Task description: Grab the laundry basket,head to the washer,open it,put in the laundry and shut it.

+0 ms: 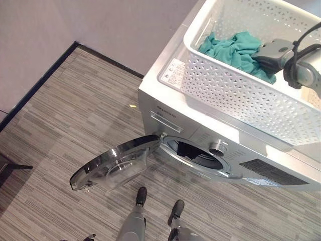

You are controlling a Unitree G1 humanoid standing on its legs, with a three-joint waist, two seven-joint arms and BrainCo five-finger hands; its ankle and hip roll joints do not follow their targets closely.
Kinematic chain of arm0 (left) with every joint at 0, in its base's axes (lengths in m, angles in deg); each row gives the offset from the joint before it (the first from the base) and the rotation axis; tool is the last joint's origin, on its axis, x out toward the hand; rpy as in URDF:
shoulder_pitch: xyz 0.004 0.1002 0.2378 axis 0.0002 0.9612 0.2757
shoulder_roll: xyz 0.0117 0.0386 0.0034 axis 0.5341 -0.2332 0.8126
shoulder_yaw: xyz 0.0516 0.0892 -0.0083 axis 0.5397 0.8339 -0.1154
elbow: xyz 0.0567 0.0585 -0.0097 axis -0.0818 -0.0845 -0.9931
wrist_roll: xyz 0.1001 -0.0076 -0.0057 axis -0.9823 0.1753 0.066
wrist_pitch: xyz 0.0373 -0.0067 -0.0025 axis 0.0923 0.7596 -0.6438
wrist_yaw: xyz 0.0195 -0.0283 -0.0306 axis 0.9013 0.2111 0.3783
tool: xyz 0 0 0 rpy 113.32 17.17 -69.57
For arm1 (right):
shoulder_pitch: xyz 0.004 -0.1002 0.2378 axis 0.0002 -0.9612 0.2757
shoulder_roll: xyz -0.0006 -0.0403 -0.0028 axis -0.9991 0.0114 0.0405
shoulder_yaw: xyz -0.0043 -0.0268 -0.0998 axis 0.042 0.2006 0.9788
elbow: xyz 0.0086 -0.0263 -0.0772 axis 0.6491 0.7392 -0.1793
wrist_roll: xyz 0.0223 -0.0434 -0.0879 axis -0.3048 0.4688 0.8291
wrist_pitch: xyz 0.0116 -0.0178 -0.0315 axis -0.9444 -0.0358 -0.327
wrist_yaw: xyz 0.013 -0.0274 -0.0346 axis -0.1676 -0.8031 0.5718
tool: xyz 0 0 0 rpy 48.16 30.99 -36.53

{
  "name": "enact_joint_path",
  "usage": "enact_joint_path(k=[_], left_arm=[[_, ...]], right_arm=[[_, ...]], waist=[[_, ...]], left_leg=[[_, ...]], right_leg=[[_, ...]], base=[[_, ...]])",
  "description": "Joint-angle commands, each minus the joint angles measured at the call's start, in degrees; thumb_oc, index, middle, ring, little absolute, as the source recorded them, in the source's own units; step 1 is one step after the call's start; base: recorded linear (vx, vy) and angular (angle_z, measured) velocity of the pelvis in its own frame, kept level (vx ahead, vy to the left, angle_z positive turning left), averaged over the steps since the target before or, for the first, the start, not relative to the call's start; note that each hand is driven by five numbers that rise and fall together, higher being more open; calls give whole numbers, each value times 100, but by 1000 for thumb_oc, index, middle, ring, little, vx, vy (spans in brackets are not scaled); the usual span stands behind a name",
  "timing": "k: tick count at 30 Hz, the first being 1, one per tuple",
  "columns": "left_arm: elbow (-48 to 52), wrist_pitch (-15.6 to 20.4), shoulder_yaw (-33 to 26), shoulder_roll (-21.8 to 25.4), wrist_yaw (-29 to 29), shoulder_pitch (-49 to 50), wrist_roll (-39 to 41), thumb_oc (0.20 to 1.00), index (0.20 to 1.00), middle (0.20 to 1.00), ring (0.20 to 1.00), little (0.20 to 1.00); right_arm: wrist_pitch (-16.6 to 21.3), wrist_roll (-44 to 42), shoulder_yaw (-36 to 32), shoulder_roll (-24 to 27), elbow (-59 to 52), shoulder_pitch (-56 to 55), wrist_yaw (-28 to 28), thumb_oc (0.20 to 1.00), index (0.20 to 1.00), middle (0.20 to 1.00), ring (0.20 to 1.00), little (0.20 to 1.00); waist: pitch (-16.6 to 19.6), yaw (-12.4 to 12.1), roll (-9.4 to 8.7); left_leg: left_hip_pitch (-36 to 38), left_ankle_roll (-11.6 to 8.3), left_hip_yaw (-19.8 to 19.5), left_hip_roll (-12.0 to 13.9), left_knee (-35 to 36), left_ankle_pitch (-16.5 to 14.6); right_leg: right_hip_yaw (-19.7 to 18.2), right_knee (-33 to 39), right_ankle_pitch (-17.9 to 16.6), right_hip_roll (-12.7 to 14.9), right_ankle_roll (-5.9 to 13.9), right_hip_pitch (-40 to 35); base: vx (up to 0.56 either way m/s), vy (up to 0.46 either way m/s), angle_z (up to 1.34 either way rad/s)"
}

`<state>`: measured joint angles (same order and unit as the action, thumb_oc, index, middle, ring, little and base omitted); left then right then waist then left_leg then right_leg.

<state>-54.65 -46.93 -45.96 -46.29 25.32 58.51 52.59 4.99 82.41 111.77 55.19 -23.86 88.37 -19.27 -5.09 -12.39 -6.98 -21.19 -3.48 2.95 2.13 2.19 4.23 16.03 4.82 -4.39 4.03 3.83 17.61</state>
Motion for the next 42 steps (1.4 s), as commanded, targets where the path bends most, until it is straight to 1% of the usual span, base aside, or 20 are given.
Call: enact_joint_path(k=[1, 3, 4, 5, 6, 9, 12, 16, 23, 24, 28, 29, 30, 31, 32, 33, 36, 37, 40, 42], left_arm=[[-175, -39, -107, 230, -119, -334, -42, 1000, 1000, 1000, 1000, 1000], [-175, -39, -101, 245, -117, -337, -41, 1000, 1000, 1000, 1000, 1000], [-237, -31, -63, 183, -139, -390, -19, 1000, 1000, 1000, 1000, 1000], [-237, -31, -59, 193, -138, -393, -18, 1000, 1000, 1000, 1000, 1000], [-251, -19, 17, 138, -140, -459, 5, 1000, 1000, 1000, 1000, 1000], [-149, -92, 181, -30, -78, -716, 225, 1000, 1000, 1000, 1000, 1000], [203, -30, 469, -143, -167, -444, 300, 1000, 1000, 1000, 1000, 1000], [172, -78, 614, -186, -266, -444, 270, 1000, 1000, 1000, 1000, 1000], [366, -101, 683, -202, -321, -386, 354, 1000, 1000, 1000, 1000, 1000], [490, -87, 748, -193, -340, -392, 487, 1000, 1000, 1000, 1000, 1000], [798, -84, 842, -152, -364, -425, 696, 1000, 1000, 1000, 1000, 1000], [1919, 17, 1098, 86, -202, -333, 1119, 1000, 1000, 1000, 1000, 1000], [1967, -12, 1092, 112, -193, -311, 1129, 1000, 1000, 1000, 1000, 1000], [3550, -15, 1191, 703, 31, -188, 1501, 1000, 1000, 1000, 1000, 1000], [3578, -34, 1182, 720, 34, -172, 1504, 1000, 1000, 1000, 1000, 1000], [4934, -66, 994, 1337, 252, 51, 1968, 1000, 1000, 1000, 1000, 1000], [6817, -59, 516, 2228, 479, 277, 2793, 1000, 1000, 1000, 1000, 1000], [6922, -121, 434, 2273, 486, 356, 2819, 1000, 1000, 1000, 1000, 1000], [8076, 41, -56, 3008, 561, 328, 3515, 1000, 1000, 1000, 1000, 1000], [8267, 82, -174, 3153, 537, 277, 3645, 1000, 1000, 1000, 1000, 1000]], right_arm=[[-351, -431, -959, -356, 586, -581, -509, 200, 200, 200, 200, 200], [-353, -426, -989, -351, 580, -607, -510, 200, 200, 200, 200, 200], [-540, -1626, -2267, -556, 1078, -1104, -743, 200, 200, 200, 200, 200], [-540, -1623, -2289, -552, 1072, -1122, -744, 200, 200, 200, 200, 200], [-615, -2394, -3139, -692, 1402, -1253, -1061, 200, 200, 200, 200, 200], [-559, -2931, -3581, -770, 1466, -1197, -1285, 200, 200, 200, 200, 200], [-368, -3802, -4376, -845, 1851, -875, -1900, 200, 200, 200, 200, 200], [-195, -4410, -4739, -967, 1597, -738, -2176, 200, 200, 200, 200, 200], [-50, -5104, -5003, -1182, 1215, -684, -2217, 200, 200, 200, 200, 200], [75, -5620, -5198, -1370, 1247, -617, -2309, 200, 200, 200, 200, 200], [198, -6247, -5342, -1745, 1202, -488, -2376, 200, 200, 200, 200, 200], [422, -6991, -5588, -2085, 1178, -345, -2525, 200, 200, 200, 200, 200], [426, -6999, -5593, -2087, 1185, -345, -2521, 200, 200, 200, 200, 200], [454, -7370, -5685, -2265, 1273, -176, -2611, 200, 200, 200, 200, 200], [456, -7371, -5693, -2270, 1275, -180, -2609, 200, 200, 200, 200, 200], [407, -7502, -5662, -2376, 1482, 47, -2676, 200, 200, 200, 200, 200], [342, -7775, -5626, -2474, 1845, 288, -2675, 200, 200, 200, 200, 200], [348, -7793, -5632, -2496, 1880, 316, -2652, 200, 200, 200, 200, 200], [316, -8050, -5451, -2636, 2357, 715, -2641, 200, 200, 200, 200, 200], [336, -8126, -5386, -2666, 2424, 859, -2638, 200, 200, 200, 200, 200]], waist=[[-262, -105, -225], [-248, -102, -244], [-149, -66, -176], [-141, -65, -189], [-53, -23, -144], [94, 39, -116], [242, -21, 24], [406, 39, 44], [570, 79, 46], [632, 102, 47], [712, 138, 45], [752, 136, 85], [749, 142, 75], [805, 149, 107], [809, 155, 98], [858, 128, 112], [957, 78, 140], [947, 106, 122], [1116, 39, 61], [1137, 26, 33]], left_leg=[[336, -111, -33, -78, 281, 214], [309, -105, -38, -86, 281, 238], [452, -97, -9, -86, 281, 192], [433, -92, -13, -93, 281, 210], [589, -93, 17, -81, 281, 160], [717, -83, 54, -84, 281, 143], [928, -75, 66, -92, 281, 83], [1110, -81, 123, -95, 281, 79], [1359, -86, 199, -40, 281, 63], [1437, -80, 231, -22, 281, 57], [1553, -78, 279, 7, 281, 45], [1674, -73, 291, 34, 281, -6], [1660, -68, 290, 29, 281, 27], [1731, -56, 290, 40, 281, 9], [1728, -55, 289, 38, 281, 14], [1789, -40, 291, 43, 281, -8], [1895, -36, 272, 56, 281, -59], [1880, -30, 276, 49, 281, -16], [1958, -53, 269, 53, 281, -35], [1974, -63, 270, 58, 281, -40]], right_leg=[[-283, 18, -556, 573, 565, -524], [-278, 18, -571, 581, 566, -500], [-297, 18, -548, 589, 553, -620], [-294, 18, -559, 596, 554, -604], [-297, 18, -534, 606, 543, -729], [-299, 18, -539, 612, 540, -826], [-250, 18, -500, 611, 563, -1028], [-240, 18, -523, 611, 572, -1181], [-265, 18, -513, 586, 564, -1383], [-276, 18, -508, 571, 557, -1439], [-310, 18, -499, 541, 538, -1525], [-316, 18, -451, 510, 528, -1640], [-315, 18, -476, 515, 523, -1628], [-313, 18, -460, 498, 520, -1698], [-312, 18, -462, 501, 520, -1696], [-288, 18, -444, 491, 528, -1763], [-273, 16, -390, 486, 546, -1865], [-275, 18, -424, 493, 539, -1850], [-284, 18, -391, 490, 556, -1915], [-286, 18, -387, 486, 559, -1919]], base=[[13, 26, -3], [17, 9, -4], [34, 17, -9], [67, 28, -9], [18, 17, -7], [58, 28, -4], [8, 29, -4], [-2, 10, -1], [-1, -3, -3], [1, -11, -15], [3, -21, -9], [2, -20, -4], [8, -31, -8], [-13, -9, -9], [14, -21, -4], [27, -20, 3], [4, -5, 1], [0, 0, 0], [0, 0, 0], [7, -3, 2]])
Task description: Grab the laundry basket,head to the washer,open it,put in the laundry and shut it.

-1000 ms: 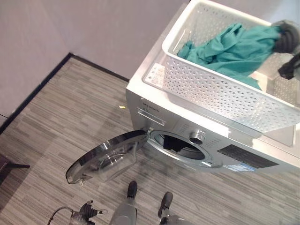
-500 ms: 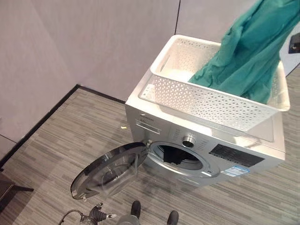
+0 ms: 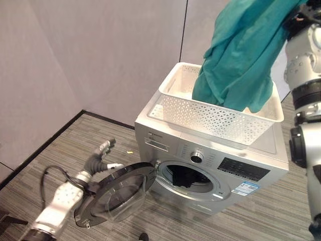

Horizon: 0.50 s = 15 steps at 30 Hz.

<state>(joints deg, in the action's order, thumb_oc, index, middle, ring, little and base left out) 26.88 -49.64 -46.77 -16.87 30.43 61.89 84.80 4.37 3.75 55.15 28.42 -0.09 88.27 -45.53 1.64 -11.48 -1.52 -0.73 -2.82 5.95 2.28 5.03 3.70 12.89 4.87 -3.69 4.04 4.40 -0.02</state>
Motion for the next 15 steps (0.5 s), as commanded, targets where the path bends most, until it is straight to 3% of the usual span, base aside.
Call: enact_joint_path(k=[1, 4, 6, 10, 14, 15], left_arm=[[403, 502, -271, 534, -35, -316, 496, 1000, 1000, 1000, 1000, 1000], [705, 713, -449, 992, -92, -971, 947, 1000, 1000, 1000, 1000, 1000], [570, 821, -331, 1000, -239, -1447, 1205, 1000, 1000, 1000, 1000, 1000], [261, 994, 203, 954, -373, -2487, 1423, 1000, 1000, 1000, 1000, 1000], [-303, 1119, 1423, 523, -547, -4186, 1570, 1000, 1000, 1000, 1000, 1000], [-325, 1127, 1461, 515, -548, -4229, 1572, 1000, 1000, 1000, 1000, 1000]], right_arm=[[433, -351, 421, 0, 16, 1050, -21, 200, 200, 200, 200, 200], [549, -468, 576, -60, -183, 1217, -18, 200, 200, 200, 200, 200], [632, -562, 603, -114, -332, 1219, -28, 200, 200, 200, 200, 200], [816, -701, 592, -139, -737, 1168, -61, 200, 200, 200, 200, 200], [1034, -878, 591, -406, -1014, 1171, -127, 200, 200, 200, 200, 200], [1034, -879, 586, -388, -1014, 1169, -127, 200, 200, 200, 200, 200]], waist=[[529, -101, -541], [611, -108, -584], [641, -59, -617], [653, -28, -645], [680, 75, -681], [672, 60, -690]], left_leg=[[-40, -144, -47, 51, -3, 9], [-9, -174, -90, 49, -3, -26], [-19, -170, -119, 36, -3, 18], [-15, -174, -174, 32, -3, 15], [22, -171, -185, 26, -3, -6], [22, -171, -186, 26, -3, -5]], right_leg=[[28, 13, -445, 471, 509, -179], [54, 13, -413, 464, 519, -225], [56, 13, -445, 468, 504, -221], [87, 13, -440, 464, 495, -256], [83, 13, -454, 463, 493, -292], [84, 13, -454, 463, 493, -293]], base=[[2, -13, 3], [6, -5, 3], [-19, -12, 5], [-2, -4, 1], [-3, -1, 1], [-32, 2, 1]])
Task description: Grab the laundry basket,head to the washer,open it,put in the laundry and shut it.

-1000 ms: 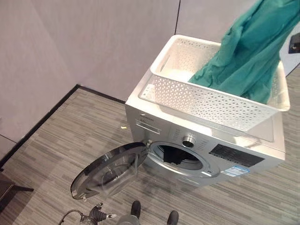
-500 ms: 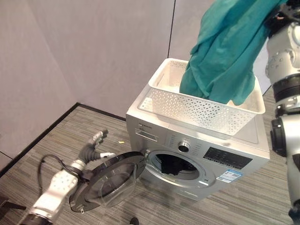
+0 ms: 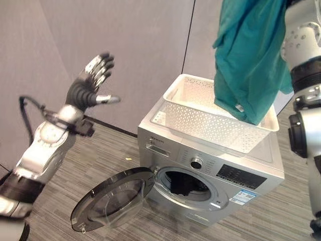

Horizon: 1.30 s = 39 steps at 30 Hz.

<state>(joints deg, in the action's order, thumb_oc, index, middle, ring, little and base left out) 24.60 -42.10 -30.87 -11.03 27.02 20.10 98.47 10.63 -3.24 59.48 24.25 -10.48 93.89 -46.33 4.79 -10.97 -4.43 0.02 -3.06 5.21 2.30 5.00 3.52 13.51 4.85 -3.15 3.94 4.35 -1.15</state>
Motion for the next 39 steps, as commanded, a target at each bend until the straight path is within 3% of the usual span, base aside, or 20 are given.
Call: enact_joint_path(k=[1, 3, 7, 13, 16, 26, 35, 39], left_arm=[[-542, 357, 207, -402, -359, -519, 80, 1000, 1000, 1000, 1000, 1000], [-847, 368, 475, -634, -444, -850, -28, 1000, 1000, 1000, 1000, 1000], [-2349, 196, 1200, -1674, -615, -1796, 136, 1000, 1000, 1000, 1000, 1000], [-3104, 79, 1486, -2373, -727, -2226, 220, 1000, 1000, 1000, 1000, 1000], [-3038, 96, 1480, -2506, -701, -2192, 399, 1000, 1000, 1000, 1000, 1000], [-1948, 131, 1505, -2257, -258, -1641, 890, 1000, 1000, 1000, 1000, 1000], [-671, 132, 987, -1470, 328, -380, 1685, 1000, 1000, 1000, 1000, 1000], [-449, 110, 847, -1363, 430, -73, 1897, 1000, 1000, 1000, 1000, 1000]], right_arm=[[384, -138, 215, -184, 32, 624, -59, 200, 200, 200, 200, 200], [403, -129, 254, -206, 19, 659, -86, 200, 200, 200, 200, 200], [379, -156, 511, -613, -32, 868, -120, 200, 200, 200, 200, 200], [325, -351, 780, -891, -74, 943, -60, 200, 200, 200, 200, 200], [285, -346, 861, -985, -129, 889, -30, 200, 200, 200, 200, 200], [83, -278, 1070, -934, 139, 872, 156, 200, 200, 200, 200, 200], [-89, -174, 1081, -261, 710, 869, 422, 200, 200, 200, 200, 200], [-75, -239, 934, -109, 822, 746, 451, 200, 200, 200, 200, 200]], waist=[[367, 104, -393], [348, 88, -408], [270, 272, -410], [228, 394, -451], [211, 419, -473], [230, 421, -474], [212, 311, -473], [190, 264, -459]], left_leg=[[-39, -144, -84, 23, 0, 7], [-37, -141, -68, 30, 0, 4], [-42, -125, 49, 59, 0, 5], [27, -122, 235, 132, 0, -39], [83, -120, 314, 160, 0, -66], [248, -95, 454, 164, 0, -161], [283, -69, 380, 82, 0, -226], [262, -60, 331, 52, 0, -230]], right_leg=[[-14, 15, -521, 470, 496, -175], [-22, 15, -526, 467, 500, -167], [-159, 15, -586, 434, 518, -56], [-295, 15, -635, 395, 529, 3], [-349, 15, -649, 374, 527, 10], [-468, 15, -615, 353, 513, -39], [-401, 15, -587, 410, 527, -107], [-345, 15, -574, 432, 533, -117]], base=[[-36, 4, 1], [-18, 2, 0], [-37, 7, -13], [-11, 7, -13], [4, 2, -21], [24, 21, -11], [14, 18, -4], [6, 29, 4]])
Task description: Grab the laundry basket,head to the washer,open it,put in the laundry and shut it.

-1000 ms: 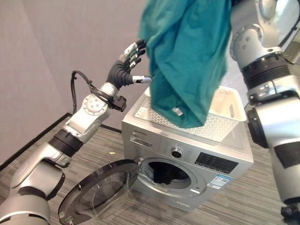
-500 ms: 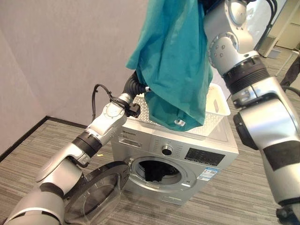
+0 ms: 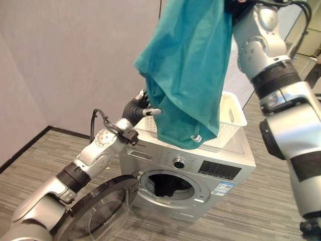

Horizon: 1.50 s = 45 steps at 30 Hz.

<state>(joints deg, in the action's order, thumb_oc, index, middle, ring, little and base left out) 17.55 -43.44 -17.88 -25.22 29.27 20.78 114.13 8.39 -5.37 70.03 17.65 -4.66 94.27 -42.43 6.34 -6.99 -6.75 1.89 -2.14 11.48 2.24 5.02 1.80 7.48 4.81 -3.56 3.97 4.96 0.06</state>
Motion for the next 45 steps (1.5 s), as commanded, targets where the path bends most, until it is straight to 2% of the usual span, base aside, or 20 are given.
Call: enact_joint_path(k=[1, 10, 11, 16, 20, 24, 29, 30, 34, 38, 39, 41, 45], left_arm=[[312, 230, -432, 75, 258, -102, 412, 1000, 1000, 1000, 1000, 1000], [489, 221, -127, -30, 292, -269, 452, 1000, 1000, 1000, 1000, 1000], [419, 214, -23, -160, 263, -358, 435, 1000, 1000, 1000, 1000, 1000], [153, 222, 229, -545, 137, -685, 385, 1000, 1000, 1000, 1000, 1000], [53, 219, 322, -735, 106, -838, 352, 1000, 1000, 1000, 1000, 1000], [-334, 270, 449, -1085, -130, -1207, -71, 1000, 1000, 1000, 1000, 1000], [-649, 246, 417, -1256, -399, -1440, -319, 1000, 1000, 1000, 1000, 1000], [-699, 213, 382, -1231, -516, -1498, -460, 1000, 1000, 1000, 1000, 1000], [-755, 168, 353, -1201, -627, -1557, -551, 1000, 1000, 1000, 1000, 1000], [-933, 105, 69, -1154, -1017, -1587, -946, 1000, 1000, 1000, 1000, 1000], [-928, 102, 72, -1160, -1021, -1581, -950, 1000, 1000, 1000, 1000, 1000], [-904, 81, -54, -1190, -1218, -1610, -1076, 1000, 1000, 1000, 1000, 1000], [-680, 138, -138, -1239, -1156, -1598, -1006, 1000, 1000, 1000, 1000, 1000]], right_arm=[[150, -61, -166, 560, 244, 648, 71, 200, 200, 200, 200, 200], [162, -83, -427, 144, 251, 260, 42, 200, 200, 200, 200, 200], [176, -94, -462, -83, 197, 192, 51, 200, 200, 200, 200, 200], [193, 27, -424, -533, -130, 33, 0, 200, 200, 200, 200, 200], [207, 88, -420, -688, -245, -21, -43, 200, 200, 200, 200, 200], [313, 71, -450, -1044, -654, -197, -107, 200, 200, 200, 200, 200], [385, 163, -254, -1232, -1631, -520, -181, 200, 200, 200, 200, 200], [372, 223, -145, -1184, -2208, -709, -222, 200, 200, 200, 200, 200], [423, 271, -64, -1022, -3041, -962, -218, 200, 200, 200, 200, 200], [517, 325, -230, -616, -4311, -1540, -210, 200, 200, 200, 200, 200], [509, 338, -234, -610, -4340, -1565, -225, 200, 200, 200, 200, 200], [593, 478, -502, -368, -4919, -1931, -335, 200, 200, 200, 200, 200], [591, 523, -720, -238, -4716, -2115, -476, 200, 200, 200, 200, 200]], waist=[[29, -141, -218], [2, -183, -167], [-10, -185, -151], [-20, -145, -113], [-29, -129, -101], [-39, -97, -101], [-54, 15, -83], [-60, 63, -66], [-73, 142, -53], [-102, 238, -36], [-97, 232, -36], [-118, 261, -21], [-125, 271, -39]], left_leg=[[69, -149, -311, 52, -2, -60], [47, -110, -386, -14, -2, -75], [44, -102, -390, -24, -2, -78], [32, -81, -377, -51, -2, -73], [16, -76, -362, -48, -2, -69], [3, -66, -336, -61, -2, -69], [4, -63, -269, -52, -2, -67], [7, -63, -234, -46, -2, -65], [26, -63, -181, -47, -2, -68], [46, -62, -107, -16, -2, -68], [48, -62, -106, -15, -2, -68], [50, -56, -94, 0, -2, -73], [73, -67, -70, 32, -2, -80]], right_leg=[[269, 19, -530, 433, 475, -241], [311, 19, -537, 486, 465, -256], [311, 19, -539, 491, 458, -250], [294, 19, -549, 503, 450, -223], [282, 19, -559, 515, 453, -199], [264, 19, -573, 524, 454, -178], [230, 19, -607, 524, 447, -137], [198, 19, -616, 519, 443, -115], [157, 19, -637, 509, 438, -94], [128, 16, -642, 494, 436, -59], [128, 16, -642, 493, 436, -60], [111, 17, -634, 485, 431, -49], [87, 17, -622, 470, 428, -39]], base=[[-3, 27, 7], [-3, 20, 6], [0, 0, 0], [0, 0, 0], [0, 0, 0], [0, 0, 0], [-5, 1, -1], [0, 0, 0], [-11, -1, -10], [-14, -4, -7], [0, 0, 0], [-16, -21, -7], [-12, -21, -5]])
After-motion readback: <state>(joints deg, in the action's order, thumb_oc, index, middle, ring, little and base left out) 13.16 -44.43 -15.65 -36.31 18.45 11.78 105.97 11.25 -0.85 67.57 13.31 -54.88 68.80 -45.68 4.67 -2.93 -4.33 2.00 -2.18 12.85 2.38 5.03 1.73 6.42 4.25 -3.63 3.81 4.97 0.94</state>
